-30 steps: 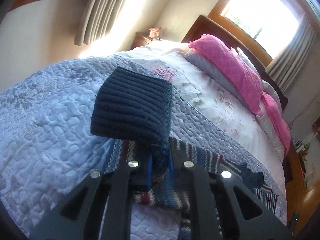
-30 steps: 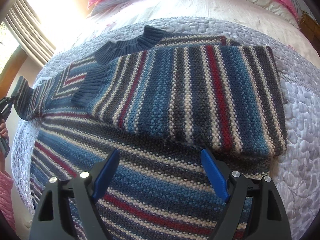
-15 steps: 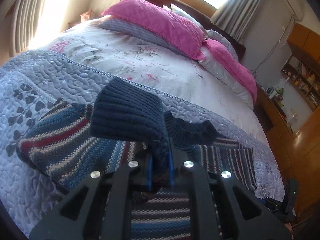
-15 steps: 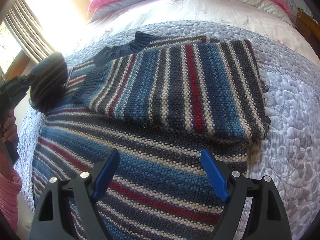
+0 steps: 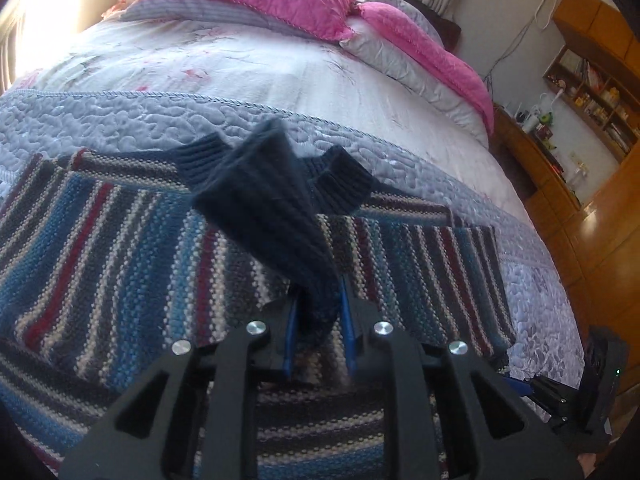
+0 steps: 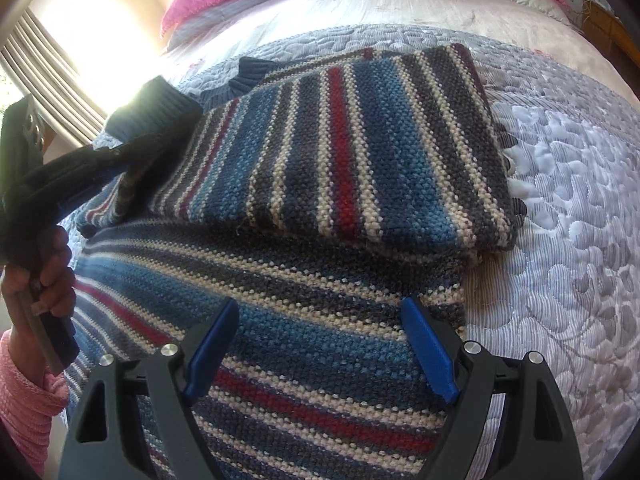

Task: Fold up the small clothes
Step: 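Lay the sleeve across the sweater body and open the left tool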

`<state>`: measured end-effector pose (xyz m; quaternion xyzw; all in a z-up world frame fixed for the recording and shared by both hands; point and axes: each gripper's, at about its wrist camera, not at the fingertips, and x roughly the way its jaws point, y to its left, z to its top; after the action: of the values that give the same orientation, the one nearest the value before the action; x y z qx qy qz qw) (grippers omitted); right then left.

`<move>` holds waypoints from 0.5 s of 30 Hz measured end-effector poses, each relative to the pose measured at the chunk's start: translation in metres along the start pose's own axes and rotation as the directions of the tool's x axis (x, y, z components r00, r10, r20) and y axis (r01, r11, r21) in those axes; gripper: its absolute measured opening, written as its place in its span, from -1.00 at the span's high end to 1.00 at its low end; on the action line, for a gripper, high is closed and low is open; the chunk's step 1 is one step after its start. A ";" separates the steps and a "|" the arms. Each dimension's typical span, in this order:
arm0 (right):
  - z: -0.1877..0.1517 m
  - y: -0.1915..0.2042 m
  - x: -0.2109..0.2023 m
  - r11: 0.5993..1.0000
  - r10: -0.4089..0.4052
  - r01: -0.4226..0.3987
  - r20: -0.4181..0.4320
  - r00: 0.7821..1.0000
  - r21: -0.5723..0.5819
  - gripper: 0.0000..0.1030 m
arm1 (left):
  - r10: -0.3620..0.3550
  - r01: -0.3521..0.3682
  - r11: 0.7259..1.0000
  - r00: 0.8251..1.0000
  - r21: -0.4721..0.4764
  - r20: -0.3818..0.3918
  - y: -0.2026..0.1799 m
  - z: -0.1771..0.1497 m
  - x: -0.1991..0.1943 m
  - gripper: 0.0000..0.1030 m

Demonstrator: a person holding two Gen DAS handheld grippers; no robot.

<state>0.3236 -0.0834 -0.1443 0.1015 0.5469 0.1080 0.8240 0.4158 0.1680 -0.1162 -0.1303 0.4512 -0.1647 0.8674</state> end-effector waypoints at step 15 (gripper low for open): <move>0.026 0.013 -0.023 0.996 0.087 -0.087 0.024 0.996 0.019 -0.63 | 0.133 -0.134 0.990 0.991 0.035 0.020 0.087 -0.009 -0.077 0.08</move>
<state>0.3377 -0.0785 -0.1104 0.1348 0.5334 0.1370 0.8237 0.3811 0.2777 -0.0970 -0.0857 0.4480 -0.1134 0.8827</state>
